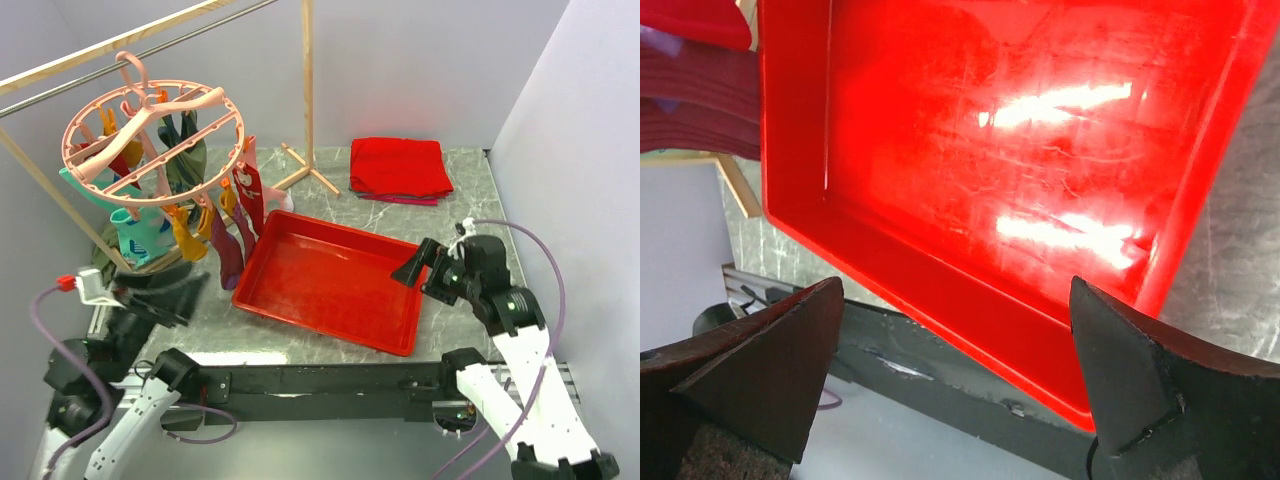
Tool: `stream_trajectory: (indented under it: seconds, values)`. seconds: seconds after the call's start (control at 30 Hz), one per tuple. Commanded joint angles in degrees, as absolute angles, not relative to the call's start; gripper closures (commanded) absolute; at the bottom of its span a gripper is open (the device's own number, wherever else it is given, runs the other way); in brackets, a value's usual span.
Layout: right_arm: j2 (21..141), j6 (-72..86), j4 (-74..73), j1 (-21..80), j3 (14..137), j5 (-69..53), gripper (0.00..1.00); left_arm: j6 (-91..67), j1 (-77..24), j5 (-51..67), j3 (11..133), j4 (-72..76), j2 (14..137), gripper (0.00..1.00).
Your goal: Remove the socks clipped to the hanger
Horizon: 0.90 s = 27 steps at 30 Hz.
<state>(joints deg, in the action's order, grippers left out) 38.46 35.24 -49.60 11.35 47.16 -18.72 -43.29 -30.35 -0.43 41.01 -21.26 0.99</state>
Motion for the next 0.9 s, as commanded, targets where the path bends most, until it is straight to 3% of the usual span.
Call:
stream_trajectory:
  seconds: [0.0, 0.13, 0.27, 0.4, 0.57, 0.87]
  values:
    - [43.1, 33.6, -45.9, 11.3, 50.7, -20.9, 0.00, -49.7, -30.1, -17.8, 49.8, -39.4, 8.7, 0.04]
    - [47.7, 33.8, -39.3, 14.8, 52.4, -22.1, 0.00, -50.0, -30.1, -17.1, 58.3, -43.9, 12.7, 0.04]
    - [54.7, 34.4, -34.9, 24.8, 59.0, -16.0, 0.00, -55.8, -30.1, -17.8, 66.0, -52.2, 14.9, 0.04]
    - [61.3, 33.3, -27.0, 31.0, 62.1, -12.3, 0.00, -54.2, -30.3, -11.5, 62.9, -44.5, 12.0, 0.04]
    - [68.5, 30.0, -20.1, 36.7, 68.5, -11.4, 0.00, -55.6, -30.5, -14.3, 62.7, -45.7, 12.9, 0.04]
    - [80.4, 25.3, -14.0, 49.1, 82.7, -5.6, 0.00, -50.9, -31.1, -16.3, 77.2, -60.7, 27.1, 0.04]
